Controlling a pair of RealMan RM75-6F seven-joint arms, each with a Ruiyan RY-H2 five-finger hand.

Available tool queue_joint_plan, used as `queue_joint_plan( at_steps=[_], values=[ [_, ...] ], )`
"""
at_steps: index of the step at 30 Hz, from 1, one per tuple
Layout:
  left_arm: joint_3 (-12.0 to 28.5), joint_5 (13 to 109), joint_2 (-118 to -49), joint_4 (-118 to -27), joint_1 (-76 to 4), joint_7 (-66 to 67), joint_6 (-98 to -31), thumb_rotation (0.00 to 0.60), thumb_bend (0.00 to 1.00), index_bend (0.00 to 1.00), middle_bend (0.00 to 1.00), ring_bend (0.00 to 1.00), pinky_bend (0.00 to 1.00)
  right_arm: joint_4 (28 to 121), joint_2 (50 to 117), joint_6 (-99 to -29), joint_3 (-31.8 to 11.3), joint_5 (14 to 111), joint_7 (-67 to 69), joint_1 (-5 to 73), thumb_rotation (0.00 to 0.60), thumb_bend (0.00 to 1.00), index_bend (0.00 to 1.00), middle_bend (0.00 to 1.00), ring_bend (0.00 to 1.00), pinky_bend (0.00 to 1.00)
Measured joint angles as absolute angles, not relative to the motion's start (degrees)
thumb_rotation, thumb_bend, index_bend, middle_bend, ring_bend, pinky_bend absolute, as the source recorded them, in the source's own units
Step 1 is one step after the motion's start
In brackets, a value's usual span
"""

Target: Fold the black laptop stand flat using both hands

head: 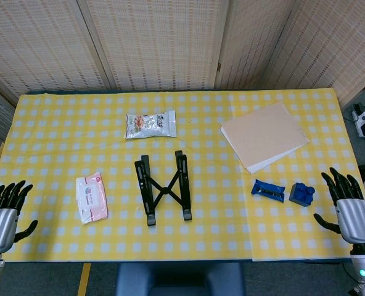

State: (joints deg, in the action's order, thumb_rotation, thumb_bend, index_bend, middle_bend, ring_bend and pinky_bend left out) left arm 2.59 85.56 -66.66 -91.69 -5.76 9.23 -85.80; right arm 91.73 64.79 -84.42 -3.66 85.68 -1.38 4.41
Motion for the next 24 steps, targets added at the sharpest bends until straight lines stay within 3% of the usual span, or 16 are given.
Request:
queue_joint_plan(
  at_steps=[14, 24],
  values=[
    [2.9, 88.7, -66.9, -90.4, -8.0, 4.5, -85.0, 0.6, 0.29, 0.15, 0.15, 0.12, 0.1, 92.2, 64.4, -82.7, -3.3, 86.9, 2.0, 5.5, 0.6, 0.22, 0.0, 0.08, 0.11, 0.03],
    [4.6, 90.1, -65.9, -91.6, -13.2, -1.1, -80.0, 0.6, 0.34, 0.17, 0.18, 0.14, 0.11, 94.1, 63.9, -72.7, -2.5, 89.9, 10.5, 12.1, 0.6, 0.22, 0.0, 0.07, 0.12, 0.04]
  ],
)
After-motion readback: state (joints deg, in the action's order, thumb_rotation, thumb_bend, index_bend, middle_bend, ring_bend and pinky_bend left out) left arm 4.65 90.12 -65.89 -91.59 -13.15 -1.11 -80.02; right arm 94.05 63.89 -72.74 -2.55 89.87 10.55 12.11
